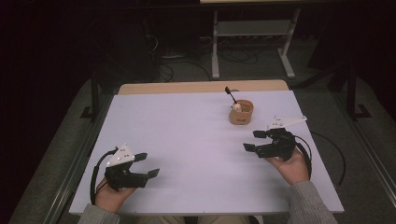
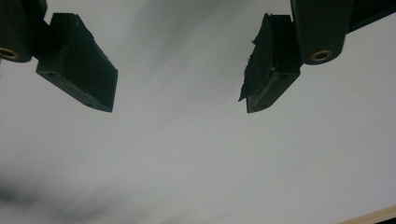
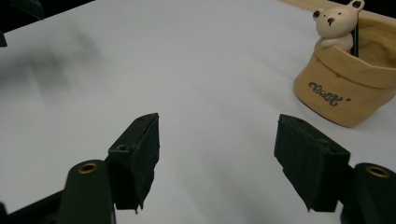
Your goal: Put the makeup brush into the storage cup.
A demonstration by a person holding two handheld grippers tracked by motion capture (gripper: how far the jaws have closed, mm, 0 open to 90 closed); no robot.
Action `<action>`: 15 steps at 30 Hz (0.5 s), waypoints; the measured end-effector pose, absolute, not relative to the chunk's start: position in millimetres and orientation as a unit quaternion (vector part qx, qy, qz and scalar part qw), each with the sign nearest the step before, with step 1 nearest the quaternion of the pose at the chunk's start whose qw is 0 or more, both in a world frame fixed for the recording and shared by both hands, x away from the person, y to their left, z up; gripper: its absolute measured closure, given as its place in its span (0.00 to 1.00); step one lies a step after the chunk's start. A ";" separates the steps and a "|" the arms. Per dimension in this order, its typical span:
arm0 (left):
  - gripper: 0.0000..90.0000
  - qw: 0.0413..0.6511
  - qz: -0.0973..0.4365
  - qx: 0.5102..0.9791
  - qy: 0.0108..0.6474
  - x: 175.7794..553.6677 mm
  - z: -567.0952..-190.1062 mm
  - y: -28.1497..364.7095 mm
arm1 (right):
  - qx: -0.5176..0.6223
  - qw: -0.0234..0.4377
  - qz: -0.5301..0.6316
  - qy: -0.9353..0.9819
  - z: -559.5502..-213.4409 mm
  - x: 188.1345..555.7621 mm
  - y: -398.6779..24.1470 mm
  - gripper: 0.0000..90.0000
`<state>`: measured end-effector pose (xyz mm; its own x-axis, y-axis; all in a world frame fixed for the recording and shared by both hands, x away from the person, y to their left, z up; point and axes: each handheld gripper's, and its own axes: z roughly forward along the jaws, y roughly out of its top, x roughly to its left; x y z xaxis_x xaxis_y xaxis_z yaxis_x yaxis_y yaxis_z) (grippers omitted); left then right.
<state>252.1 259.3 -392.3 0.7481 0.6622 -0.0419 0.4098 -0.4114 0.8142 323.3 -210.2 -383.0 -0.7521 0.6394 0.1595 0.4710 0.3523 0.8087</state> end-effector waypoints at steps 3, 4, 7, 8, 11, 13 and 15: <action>0.28 0.437 0.145 0.826 0.325 252.2 -392.6 259.7 | 0.339 0.092 0.456 0.818 -384.0 320.1 -210.4 0.33; 0.28 0.436 0.145 0.827 0.324 252.4 -392.5 260.1 | 0.336 0.091 0.457 0.818 -384.4 319.3 -210.5 0.33; 0.28 0.436 0.145 0.827 0.325 252.2 -392.6 260.3 | 0.336 0.092 0.456 0.819 -385.9 316.8 -210.9 0.33; 0.28 0.435 0.145 0.828 0.324 252.3 -392.7 260.5 | 0.337 0.090 0.455 0.820 -386.3 316.1 -211.0 0.33; 0.28 0.433 0.146 0.829 0.322 252.3 -392.8 261.0 | 0.335 0.091 0.456 0.819 -387.7 314.0 -211.7 0.33; 0.28 0.433 0.145 0.828 0.324 252.0 -392.8 261.0 | 0.336 0.090 0.456 0.819 -388.9 312.4 -211.8 0.33; 0.28 0.435 0.145 0.828 0.324 251.9 -393.1 261.3 | 0.337 0.088 0.455 0.819 -390.3 311.1 -212.1 0.33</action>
